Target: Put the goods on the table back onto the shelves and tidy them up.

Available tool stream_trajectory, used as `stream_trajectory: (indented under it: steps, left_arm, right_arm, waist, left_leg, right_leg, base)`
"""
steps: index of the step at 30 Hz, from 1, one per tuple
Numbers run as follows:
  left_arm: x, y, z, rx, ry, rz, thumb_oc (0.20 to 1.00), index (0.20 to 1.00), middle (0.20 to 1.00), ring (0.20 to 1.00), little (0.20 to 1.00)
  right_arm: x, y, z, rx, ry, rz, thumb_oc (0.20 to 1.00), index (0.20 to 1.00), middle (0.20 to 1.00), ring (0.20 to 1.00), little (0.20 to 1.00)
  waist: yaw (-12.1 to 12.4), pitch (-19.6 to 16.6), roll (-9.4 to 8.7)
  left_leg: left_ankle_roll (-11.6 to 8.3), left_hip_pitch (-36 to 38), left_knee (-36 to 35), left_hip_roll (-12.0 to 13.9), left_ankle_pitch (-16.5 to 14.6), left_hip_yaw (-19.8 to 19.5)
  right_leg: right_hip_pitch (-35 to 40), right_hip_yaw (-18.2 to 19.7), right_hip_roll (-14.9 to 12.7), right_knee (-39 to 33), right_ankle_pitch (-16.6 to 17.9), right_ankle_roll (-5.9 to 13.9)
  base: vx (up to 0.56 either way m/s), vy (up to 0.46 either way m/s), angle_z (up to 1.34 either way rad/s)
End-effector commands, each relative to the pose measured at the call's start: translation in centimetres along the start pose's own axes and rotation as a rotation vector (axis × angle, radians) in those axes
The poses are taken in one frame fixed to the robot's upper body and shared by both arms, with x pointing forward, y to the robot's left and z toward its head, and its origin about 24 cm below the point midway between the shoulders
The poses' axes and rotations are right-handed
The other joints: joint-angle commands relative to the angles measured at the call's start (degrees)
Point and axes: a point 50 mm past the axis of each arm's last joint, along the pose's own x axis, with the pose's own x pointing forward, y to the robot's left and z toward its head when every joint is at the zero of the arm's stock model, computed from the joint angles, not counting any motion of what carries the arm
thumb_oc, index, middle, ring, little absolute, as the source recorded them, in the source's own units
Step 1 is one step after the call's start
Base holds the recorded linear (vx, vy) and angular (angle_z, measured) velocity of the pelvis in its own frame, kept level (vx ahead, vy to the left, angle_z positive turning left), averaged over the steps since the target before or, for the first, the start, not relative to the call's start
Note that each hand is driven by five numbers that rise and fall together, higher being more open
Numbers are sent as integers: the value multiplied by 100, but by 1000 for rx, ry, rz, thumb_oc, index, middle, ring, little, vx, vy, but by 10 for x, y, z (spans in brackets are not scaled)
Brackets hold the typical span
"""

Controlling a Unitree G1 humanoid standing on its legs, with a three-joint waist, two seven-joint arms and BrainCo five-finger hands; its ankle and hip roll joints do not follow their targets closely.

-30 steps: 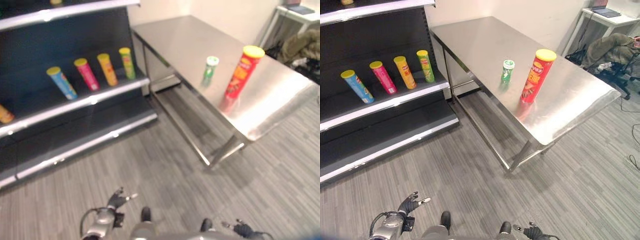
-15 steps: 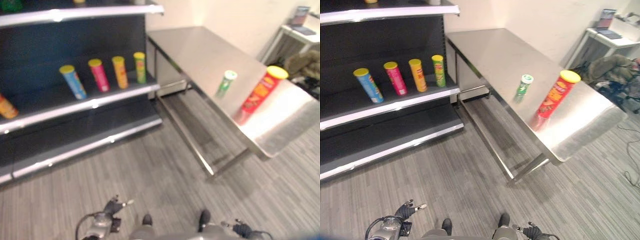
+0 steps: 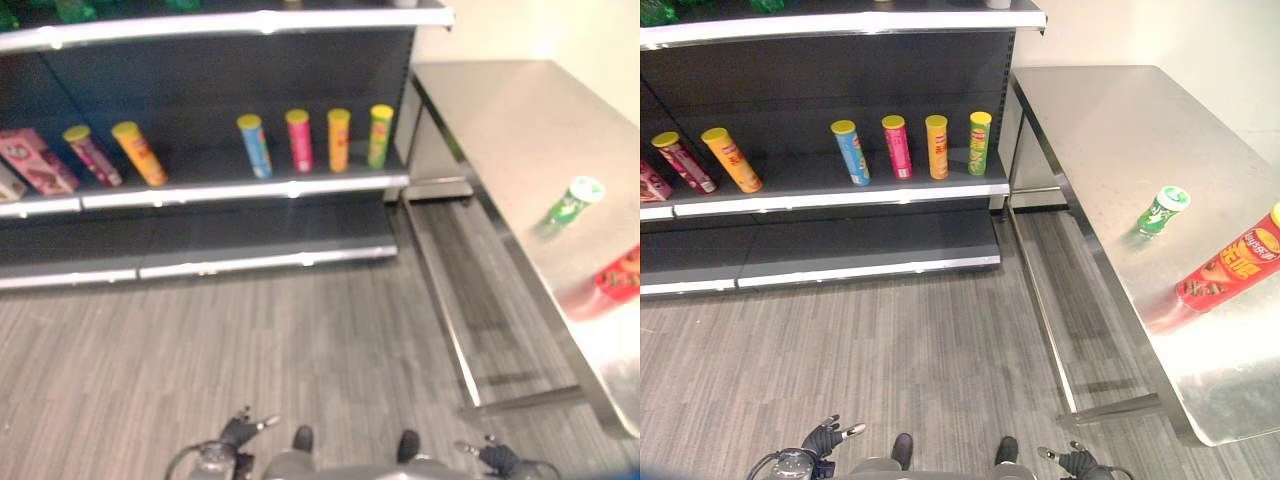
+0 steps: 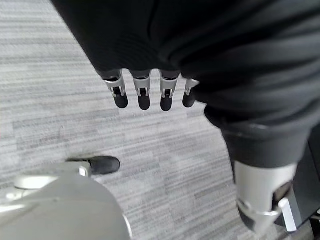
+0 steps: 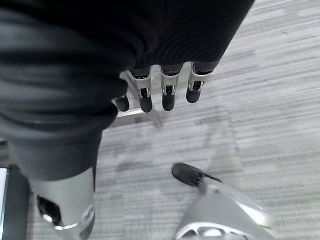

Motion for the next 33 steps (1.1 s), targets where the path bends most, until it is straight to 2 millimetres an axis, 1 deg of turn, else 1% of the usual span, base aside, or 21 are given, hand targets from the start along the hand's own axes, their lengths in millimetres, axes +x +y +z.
stream_trajectory:
  steps: [1,3,4,5,6,8,9,13,15,16,18,20,21,22,26,27,29,30,31,32,33]
  left_arm:
    - [8,9,51,22,-163,17,1000,1000,1000,1000,1000]
    - [7,10,55,12,-183,18,1000,1000,1000,1000,1000]
    - [6,10,59,14,-208,19,1000,1000,1000,1000,1000]
    - [5,12,58,10,-212,23,1000,1000,1000,1000,1000]
    - [5,12,58,10,-212,23,1000,1000,1000,1000,1000]
    - [4,14,57,8,-216,27,1000,1000,1000,1000,1000]
    - [4,14,57,8,-216,27,1000,1000,1000,1000,1000]
    - [4,14,48,-22,-184,41,1000,1000,1000,1000,1000]
    - [4,14,46,-31,-178,47,1000,1000,1000,1000,1000]
    - [4,14,46,-30,-178,47,1000,1000,1000,1000,1000]
    - [3,16,41,-38,-164,56,1000,1000,1000,1000,1000]
    - [4,16,40,-34,-157,54,1000,1000,1000,1000,1000]
    - [4,18,35,-13,-135,60,1000,1000,1000,1000,1000]
    - [4,18,35,-13,-135,60,1000,1000,1000,1000,1000]
    - [4,24,25,-3,-87,83,1000,1000,1000,1000,1000]
    - [3,28,20,3,-60,99,1000,1000,1000,1000,1000]
    - [3,28,20,3,-60,99,1000,1000,1000,1000,1000]
    - [2,36,14,1,-32,125,1000,1000,1000,1000,1000]
    - [2,36,14,1,-32,125,1000,1000,1000,1000,1000]
    - [1,43,12,-27,-25,151,1000,1000,1000,1000,1000]
    - [1,43,12,-27,-25,151,1000,1000,1000,1000,1000]
  right_arm:
    - [2,-16,10,-19,-19,-48,1000,1000,1000,1000,1000]
    - [2,-19,10,-18,-15,-57,1000,1000,1000,1000,1000]
    - [2,-21,10,-28,-14,-55,1000,1000,1000,1000,1000]
    - [2,-21,11,-37,-19,-55,1000,1000,1000,1000,1000]
    - [2,-21,11,-37,-19,-55,1000,1000,1000,1000,1000]
    - [2,-20,15,-57,-31,-53,1000,1000,1000,1000,1000]
    - [2,-20,15,-57,-31,-53,1000,1000,1000,1000,1000]
    - [3,-13,19,-70,-42,-35,1000,1000,1000,1000,1000]
    - [3,-10,20,-62,-45,-29,1000,1000,1000,1000,1000]
    - [3,-10,20,-62,-45,-30,1000,1000,1000,1000,1000]
    - [3,-8,16,-53,-31,-25,1000,1000,1000,1000,1000]
    - [3,-8,14,-45,-26,-28,1000,1000,1000,1000,1000]
    - [3,-6,12,-22,-16,-27,1000,1000,1000,1000,1000]
    - [3,-6,12,-22,-16,-27,1000,1000,1000,1000,1000]
    - [3,-3,15,4,-28,-25,1000,1000,1000,1000,1000]
    - [3,-4,15,24,-25,-32,1000,1000,1000,1000,1000]
    - [3,-4,15,24,-25,-32,1000,1000,1000,1000,1000]
    - [3,-6,12,45,-14,-45,1000,1000,1000,1000,1000]
    - [3,-6,12,45,-14,-45,1000,1000,1000,1000,1000]
    - [2,-12,6,92,10,-69,1000,1000,1000,1000,1000]
    - [2,-12,6,92,10,-69,1000,1000,1000,1000,1000]
  waist:
    - [15,189,-107]
    - [95,230,-110]
    - [170,223,-70]
    - [223,228,-46]
    - [226,228,-49]
    - [341,274,35]
    - [346,278,33]
    - [449,346,7]
    - [473,322,3]
    - [486,331,4]
    - [473,211,59]
    - [441,171,65]
    - [350,97,56]
    - [350,97,56]
    - [270,58,27]
    - [248,65,29]
    - [251,66,29]
    - [281,46,12]
    - [279,46,11]
    - [208,52,-7]
    - [210,53,-7]
  left_leg:
    - [-329,-326,1594,-161,-292,426]
    - [-157,-529,1231,-298,-387,369]
    - [-23,-772,763,-405,-145,261]
    - [9,-883,569,-467,16,160]
    - [8,-870,551,-467,23,164]
    - [-27,-1042,133,-434,431,12]
    - [-27,-1035,126,-432,433,18]
    - [-74,-1013,257,-371,436,-253]
    - [-56,-890,201,-260,401,-252]
    - [-56,-872,192,-256,402,-239]
    - [-19,-513,-270,-124,456,-182]
    - [-22,-408,-368,-115,434,-91]
    - [-19,-319,-368,-141,362,92]
    - [-19,-319,-368,-140,362,92]
    - [28,-215,-368,-168,270,449]
    - [59,-175,-368,-169,227,625]
    - [60,-174,-368,-169,227,628]
    - [81,-117,-368,-143,120,883]
    - [82,-118,-368,-145,121,880]
    - [102,-72,-368,-148,119,955]
    - [103,-72,-368,-149,119,957]
  right_leg:
    - [-247,-30,-144,44,-28,5]
    - [-181,50,-84,44,-135,0]
    - [-182,125,9,44,-169,-3]
    - [-185,199,87,44,-205,-20]
    - [-183,203,86,44,-208,-21]
    - [-119,399,294,44,-306,-86]
    - [-117,404,294,44,-306,-87]
    - [-33,690,385,44,-319,-123]
    - [3,818,403,44,-336,-75]
    - [11,831,405,44,-335,-76]
    - [19,926,461,45,-339,-40]
    - [25,937,450,57,-340,-24]
    - [29,901,360,95,-337,40]
    - [29,901,360,95,-337,40]
    - [-83,821,145,322,-270,159]
    - [-141,694,38,458,-235,216]
    - [-143,697,37,461,-236,217]
    - [-173,180,-240,607,-120,321]
    - [-173,177,-242,607,-120,322]
    - [-224,101,-341,662,22,348]
    - [-225,103,-341,663,23,349]
  base:
    - [43,-72,25]
    - [79,-27,23]
    - [114,-5,8]
    - [83,0,2]
    - [48,0,-5]
    - [67,17,-25]
    - [58,19,-54]
    - [69,61,-65]
    - [73,84,-53]
    - [93,103,-66]
    - [131,179,-72]
    - [78,168,-37]
    - [53,138,-25]
    - [79,202,-18]
    - [36,161,-14]
    - [17,135,-27]
    - [14,70,-52]
    - [18,60,-71]
    - [51,92,-61]
    - [33,33,-46]
    - [52,54,-19]
